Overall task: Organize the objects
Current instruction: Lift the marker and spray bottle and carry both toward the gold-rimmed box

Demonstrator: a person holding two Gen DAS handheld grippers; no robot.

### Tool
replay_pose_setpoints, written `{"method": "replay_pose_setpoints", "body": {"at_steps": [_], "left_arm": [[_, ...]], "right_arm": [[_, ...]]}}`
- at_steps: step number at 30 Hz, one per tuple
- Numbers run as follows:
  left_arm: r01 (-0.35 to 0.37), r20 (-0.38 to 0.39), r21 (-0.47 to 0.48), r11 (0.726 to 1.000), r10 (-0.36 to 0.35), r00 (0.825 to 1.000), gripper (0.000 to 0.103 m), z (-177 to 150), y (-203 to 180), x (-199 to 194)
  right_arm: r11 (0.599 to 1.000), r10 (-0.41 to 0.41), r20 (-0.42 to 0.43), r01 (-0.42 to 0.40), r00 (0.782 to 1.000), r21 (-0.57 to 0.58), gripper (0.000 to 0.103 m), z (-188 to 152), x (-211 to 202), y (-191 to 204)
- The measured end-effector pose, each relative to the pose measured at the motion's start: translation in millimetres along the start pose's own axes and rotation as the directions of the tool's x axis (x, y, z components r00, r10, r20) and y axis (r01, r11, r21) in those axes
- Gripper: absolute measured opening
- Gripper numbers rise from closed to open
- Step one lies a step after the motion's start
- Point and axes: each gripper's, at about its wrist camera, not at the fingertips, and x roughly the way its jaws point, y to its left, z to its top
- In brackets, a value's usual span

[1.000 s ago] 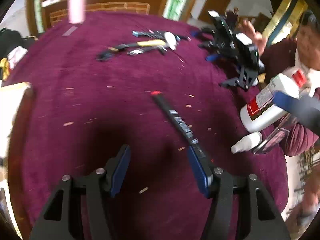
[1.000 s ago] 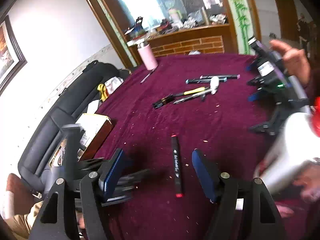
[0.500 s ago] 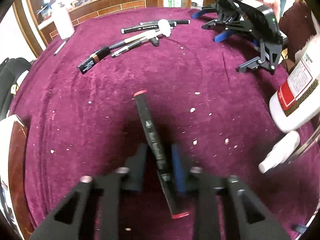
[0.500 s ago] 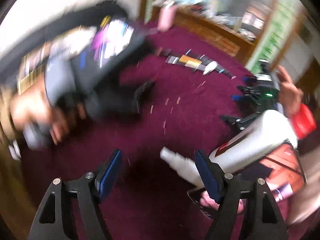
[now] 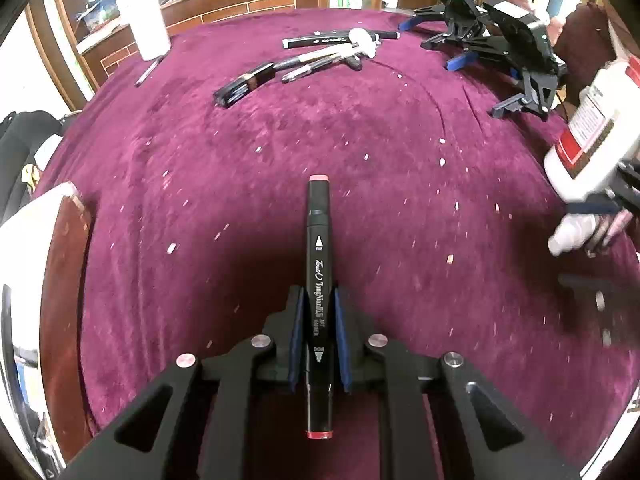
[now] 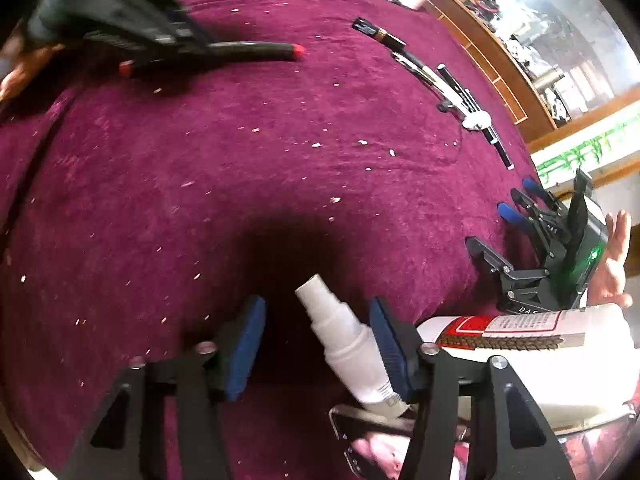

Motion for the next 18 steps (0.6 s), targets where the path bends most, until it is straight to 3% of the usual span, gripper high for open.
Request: {"method": "replay_pose_setpoints", "body": {"at_steps": [1,5,8,12,18], "left_arm": [[0.001,0.0,-0.002,1.0,-0.001,1.0,0.014,-3.3,2.4,-1.9],[-0.001,-0.004,-0.007,1.0,0.001,1.0,0.014,-16.2,11.2,-8.4],[-0.001,-0.004,-0.014,1.0,0.001,1.0,0.014,-21.6,14.7,-11.1],[-0.006,-0.004,-0.014,1.0,0.006,1.0,0.014,-25.1,16.0,-12.3],[-0.007,0.002,-0.024,1.0,0.008,1.0,0.014,-27.0,17.2,-13.2]], "right_arm": [[1.0,0.016,0.004,-0.016,1.0,0.01,0.033,1.0,0.5,-0.9],[0.997,-0.044,0.03,0.042,0.999,0.063,0.018,12.2,7.7,-4.4],[0.989,-0.007,0.107,-0.009,0.994,0.145,0.017,31.1,2.7,-10.3],[0.982,0.04,0.217,-0.079,0.975,0.172,0.015,63.9,-10.3,-4.9],[0.969,0.05,0.268,-0.111,0.962,0.22,0.015,100.8,-13.1,2.0]]}}
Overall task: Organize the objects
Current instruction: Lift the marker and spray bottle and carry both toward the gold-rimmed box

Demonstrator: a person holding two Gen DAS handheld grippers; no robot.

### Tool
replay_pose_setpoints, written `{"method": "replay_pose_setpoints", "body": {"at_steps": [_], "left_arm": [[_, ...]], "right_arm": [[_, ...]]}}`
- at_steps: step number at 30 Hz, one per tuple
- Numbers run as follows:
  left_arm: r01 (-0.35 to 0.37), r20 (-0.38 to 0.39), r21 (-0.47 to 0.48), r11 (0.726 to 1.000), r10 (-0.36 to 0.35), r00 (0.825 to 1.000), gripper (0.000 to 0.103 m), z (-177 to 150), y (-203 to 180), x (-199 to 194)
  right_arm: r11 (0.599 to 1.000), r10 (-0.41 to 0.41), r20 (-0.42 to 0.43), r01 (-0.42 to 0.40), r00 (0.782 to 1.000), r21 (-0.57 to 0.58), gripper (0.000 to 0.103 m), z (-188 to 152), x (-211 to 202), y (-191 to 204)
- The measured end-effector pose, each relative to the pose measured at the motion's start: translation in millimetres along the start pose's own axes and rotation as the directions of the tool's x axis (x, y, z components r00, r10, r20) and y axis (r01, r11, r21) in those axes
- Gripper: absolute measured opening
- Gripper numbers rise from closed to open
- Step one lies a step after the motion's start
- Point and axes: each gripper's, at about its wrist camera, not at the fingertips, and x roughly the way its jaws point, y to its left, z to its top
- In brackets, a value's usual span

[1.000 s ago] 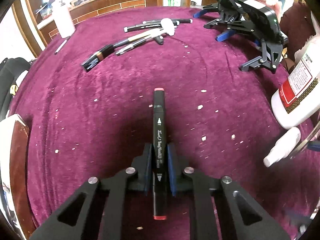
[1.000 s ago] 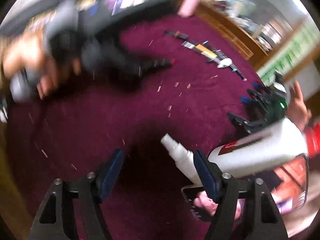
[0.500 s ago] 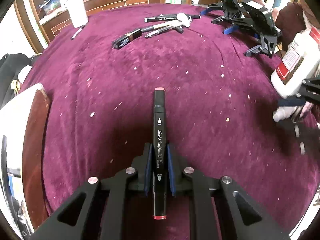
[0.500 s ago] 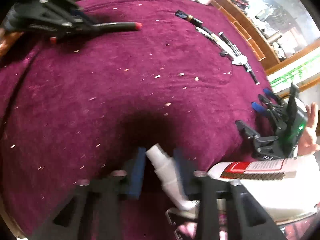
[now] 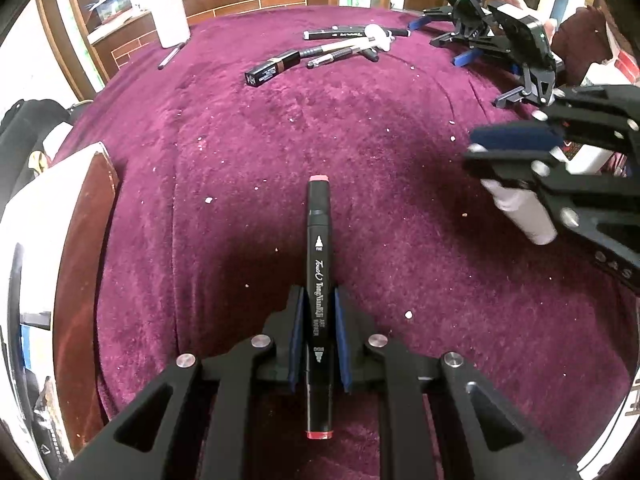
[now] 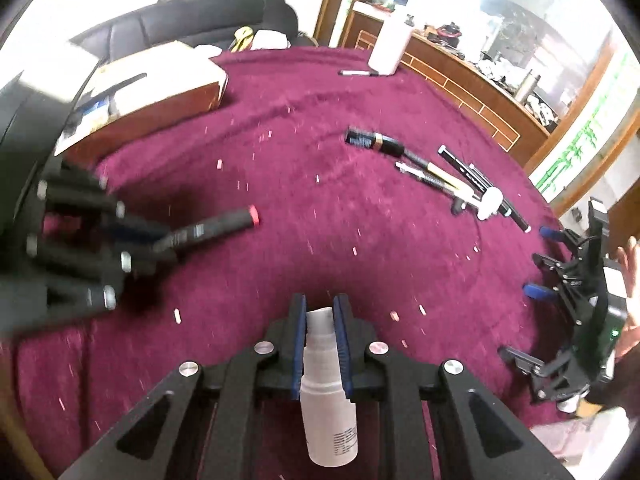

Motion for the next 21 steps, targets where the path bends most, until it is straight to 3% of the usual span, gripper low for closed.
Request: {"method": "replay_pose_setpoints", "body": {"at_steps": [4,17,20,21], "left_arm": [[0.002,0.002,-0.002,1.0,-0.002,1.0,0.014,0.7,-0.2,-0.4],[0.005,0.008,-0.006,1.0,-0.005,1.0,0.014,2.5,1.1,-0.3],[0.005,0.01,-0.007,1.0,-0.005,1.0,0.014,3.0,0.4,-0.4],[0.004,0.012,-0.005,1.0,-0.004,1.0,0.014,3.5,0.2,-0.1]], "right_arm": [[0.996,0.029,0.019,-0.03,0.999,0.079,0.015,10.9,14.2,-2.7],[0.989,0.06,0.01,-0.061,0.998,0.132,0.016,3.8,23.7,-9.8],[0.982,0.076,0.023,-0.079,0.997,0.169,0.031,1.7,19.0,-18.3],[0.978,0.083,0.034,-0.088,0.996,0.187,0.041,-0.3,13.5,-22.8]]}}
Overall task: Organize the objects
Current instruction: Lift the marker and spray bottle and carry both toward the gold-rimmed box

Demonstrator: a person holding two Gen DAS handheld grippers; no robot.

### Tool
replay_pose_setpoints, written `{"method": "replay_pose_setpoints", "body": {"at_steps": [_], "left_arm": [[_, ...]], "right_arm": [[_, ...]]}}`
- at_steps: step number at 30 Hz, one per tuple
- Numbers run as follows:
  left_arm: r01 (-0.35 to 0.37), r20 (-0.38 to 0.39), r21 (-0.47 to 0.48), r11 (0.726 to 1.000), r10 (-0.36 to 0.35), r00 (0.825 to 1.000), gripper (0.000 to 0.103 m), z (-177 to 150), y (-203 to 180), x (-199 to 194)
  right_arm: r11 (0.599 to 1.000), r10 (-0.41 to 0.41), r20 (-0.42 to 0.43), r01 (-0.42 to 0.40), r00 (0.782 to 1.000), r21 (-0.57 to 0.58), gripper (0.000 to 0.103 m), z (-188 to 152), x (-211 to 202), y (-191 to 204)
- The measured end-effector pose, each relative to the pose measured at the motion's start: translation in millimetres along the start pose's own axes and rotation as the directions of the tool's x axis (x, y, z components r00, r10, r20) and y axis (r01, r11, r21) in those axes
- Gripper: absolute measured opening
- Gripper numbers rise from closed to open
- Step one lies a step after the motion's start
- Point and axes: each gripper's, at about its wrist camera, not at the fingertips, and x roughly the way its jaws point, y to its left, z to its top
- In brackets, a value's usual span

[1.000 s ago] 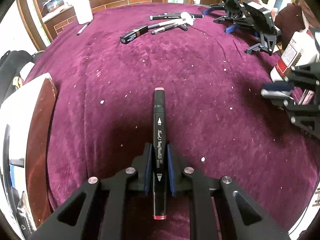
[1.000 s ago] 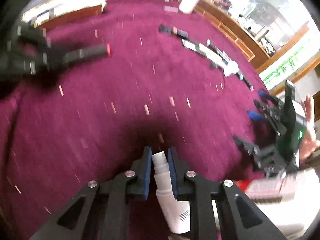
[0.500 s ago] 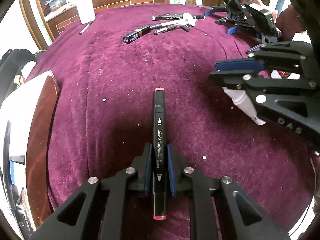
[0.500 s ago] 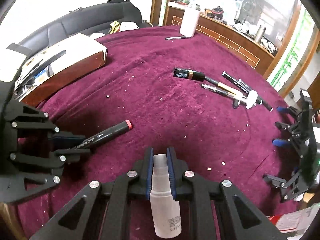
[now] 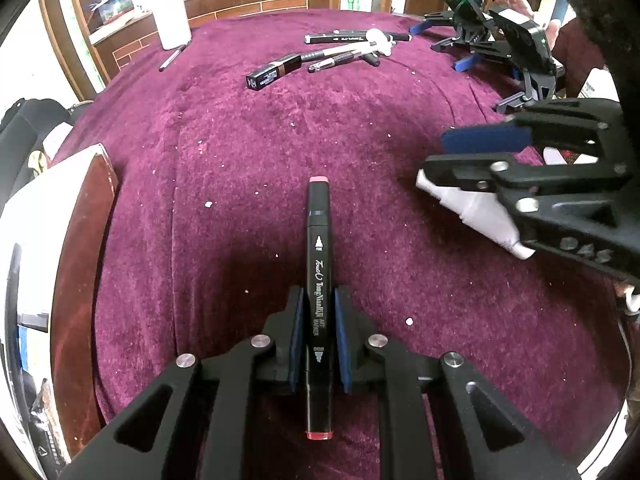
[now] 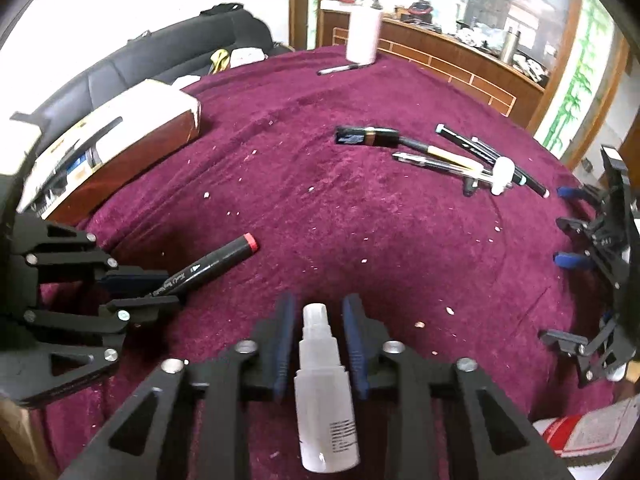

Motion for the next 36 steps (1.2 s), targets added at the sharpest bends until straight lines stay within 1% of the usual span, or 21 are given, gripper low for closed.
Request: {"method": "replay_pose_setpoints", "body": {"at_steps": [1,2,5,9,13,16,19,21,22,23,24,28,32,36], "left_arm": [[-0.002,0.002,0.003,1.0,0.002,1.0,0.014,0.5,-0.7,0.4],[-0.005,0.003,0.007,1.0,0.005,1.0,0.014,1.1,-1.3,0.9],[-0.013,0.01,0.012,1.0,0.013,1.0,0.014,4.3,-3.2,3.5],[-0.032,0.018,0.023,0.999,0.031,0.999,0.014,6.5,-7.2,4.7],[-0.01,0.022,-0.003,1.0,0.01,1.0,0.014,5.4,-2.7,0.0],[-0.006,0.042,-0.015,1.0,0.006,0.999,0.014,4.1,1.3,-9.6],[0.019,0.059,-0.04,0.999,-0.016,0.998,0.014,2.9,8.4,-20.0],[0.036,0.072,-0.06,0.998,-0.032,0.997,0.014,2.5,14.0,-27.0],[0.046,0.081,-0.069,0.997,-0.04,0.996,0.014,1.5,17.2,-31.3],[0.055,0.09,-0.078,0.995,-0.048,0.995,0.014,0.5,20.7,-35.8],[0.06,0.097,-0.085,0.995,-0.052,0.994,0.014,-0.2,23.5,-39.5],[0.065,0.113,-0.112,0.992,-0.052,0.992,0.014,-6.7,36.1,-48.7],[0.066,0.128,-0.128,0.99,-0.05,0.991,0.014,-12.5,45.3,-54.2],[0.07,0.15,-0.134,0.989,-0.05,0.987,0.014,-17.3,50.9,-63.0]], "right_arm": [[1.0,0.008,0.005,-0.008,1.0,0.008,0.052,-1.4,-3.6,-2.4],[1.0,0.013,0.012,-0.013,1.0,0.018,0.059,-3.8,-9.2,-6.0],[1.0,0.001,0.014,-0.001,1.0,0.029,0.065,-10.7,-18.4,-12.7],[0.998,0.003,0.005,-0.003,1.0,0.06,0.065,-20.8,-23.4,-21.3],[0.993,0.023,0.019,-0.025,1.0,0.112,0.065,-26.4,-28.3,-32.0],[0.996,0.021,0.002,-0.021,1.0,0.091,0.065,-27.5,-22.7,-28.0],[0.998,0.035,-0.029,-0.033,0.999,0.061,0.065,-28.1,-10.3,-18.7],[0.999,0.013,-0.056,-0.011,0.998,0.044,0.057,-30.0,0.5,-12.9],[1.0,0.001,-0.08,0.002,0.997,0.029,0.041,-31.6,8.1,-8.0],[1.0,-0.003,-0.096,0.004,0.995,0.019,0.034,-32.7,13.0,-5.0],[1.0,-0.006,-0.085,0.007,0.996,0.013,0.031,-33.3,14.1,-2.3],[0.999,-0.048,-0.094,0.047,0.994,-0.013,0.031,-29.9,13.9,6.0],[0.999,-0.05,-0.088,0.05,0.995,-0.003,0.031,-26.9,11.1,11.6],[0.999,-0.044,-0.052,0.045,0.998,0.007,0.031,-18.9,0.7,22.4]]}}
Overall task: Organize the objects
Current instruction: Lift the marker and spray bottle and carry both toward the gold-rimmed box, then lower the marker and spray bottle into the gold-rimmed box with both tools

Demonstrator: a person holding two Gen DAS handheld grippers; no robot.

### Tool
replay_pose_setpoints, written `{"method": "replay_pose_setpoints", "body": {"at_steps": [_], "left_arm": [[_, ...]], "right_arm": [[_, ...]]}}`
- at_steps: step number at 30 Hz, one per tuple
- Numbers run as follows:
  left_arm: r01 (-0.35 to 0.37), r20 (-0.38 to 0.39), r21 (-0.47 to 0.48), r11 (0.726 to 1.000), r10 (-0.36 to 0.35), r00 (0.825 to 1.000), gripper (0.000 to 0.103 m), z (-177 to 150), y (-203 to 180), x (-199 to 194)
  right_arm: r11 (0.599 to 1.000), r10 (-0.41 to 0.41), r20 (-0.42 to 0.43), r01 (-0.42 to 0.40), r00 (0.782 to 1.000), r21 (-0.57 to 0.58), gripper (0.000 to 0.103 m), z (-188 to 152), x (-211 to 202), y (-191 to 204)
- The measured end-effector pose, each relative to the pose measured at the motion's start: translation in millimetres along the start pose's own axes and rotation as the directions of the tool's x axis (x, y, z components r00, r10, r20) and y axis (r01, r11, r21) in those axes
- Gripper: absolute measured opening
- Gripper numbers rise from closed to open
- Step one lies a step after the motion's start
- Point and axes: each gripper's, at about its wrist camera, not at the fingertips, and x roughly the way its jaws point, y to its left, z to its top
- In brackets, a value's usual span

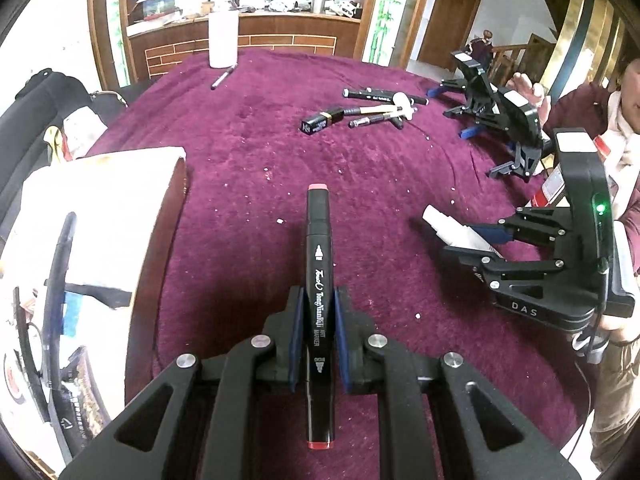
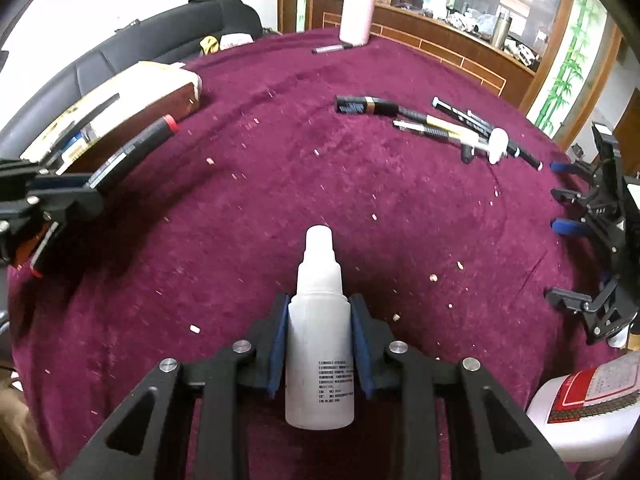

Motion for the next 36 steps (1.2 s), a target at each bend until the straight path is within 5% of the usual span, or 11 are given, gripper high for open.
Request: {"method": "replay_pose_setpoints", "body": {"at_steps": [14,36], "left_arm": [[-0.024,0.08,-0.022,0.999,0.026,0.996,0.014,-7.2,24.4,-40.8],[-0.152,0.148,-0.234,0.96,0.19,0.971,0.014,-42.6,132.8,-106.6]], "right_arm": [[0.999,0.045,0.114,-0.046,0.992,0.005,0.032,28.4,-34.4,43.3],[0.973,0.23,0.198,-0.22,0.953,-0.068,0.032,76.9,-34.9,124.8]]}}
